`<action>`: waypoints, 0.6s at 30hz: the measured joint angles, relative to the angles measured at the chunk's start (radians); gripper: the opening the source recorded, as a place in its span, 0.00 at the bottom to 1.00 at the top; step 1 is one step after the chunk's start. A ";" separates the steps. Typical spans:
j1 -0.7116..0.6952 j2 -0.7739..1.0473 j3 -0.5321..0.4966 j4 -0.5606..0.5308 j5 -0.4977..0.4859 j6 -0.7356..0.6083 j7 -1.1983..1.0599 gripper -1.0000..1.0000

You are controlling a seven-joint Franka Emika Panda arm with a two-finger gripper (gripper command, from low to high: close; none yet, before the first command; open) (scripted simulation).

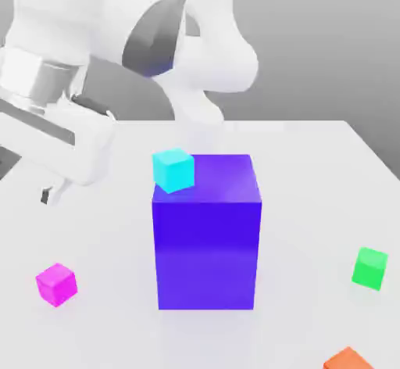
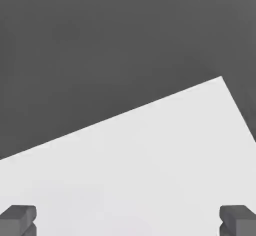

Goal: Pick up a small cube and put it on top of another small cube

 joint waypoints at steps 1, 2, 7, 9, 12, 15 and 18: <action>-0.010 0.022 -0.010 -0.008 0.003 0.013 -0.003 0.50; -0.025 0.044 -0.019 -0.017 0.009 0.027 -0.008 0.50; -0.083 0.146 -0.043 -0.062 0.079 0.104 -0.061 0.50; -0.106 0.182 -0.040 -0.081 0.128 0.135 -0.098 0.50; -0.141 0.230 -0.027 -0.111 0.233 0.183 -0.175 0.50; -0.188 0.272 0.009 -0.137 0.366 0.226 -0.273 0.50; -0.208 0.331 0.027 -0.131 0.410 0.279 -0.304 0.50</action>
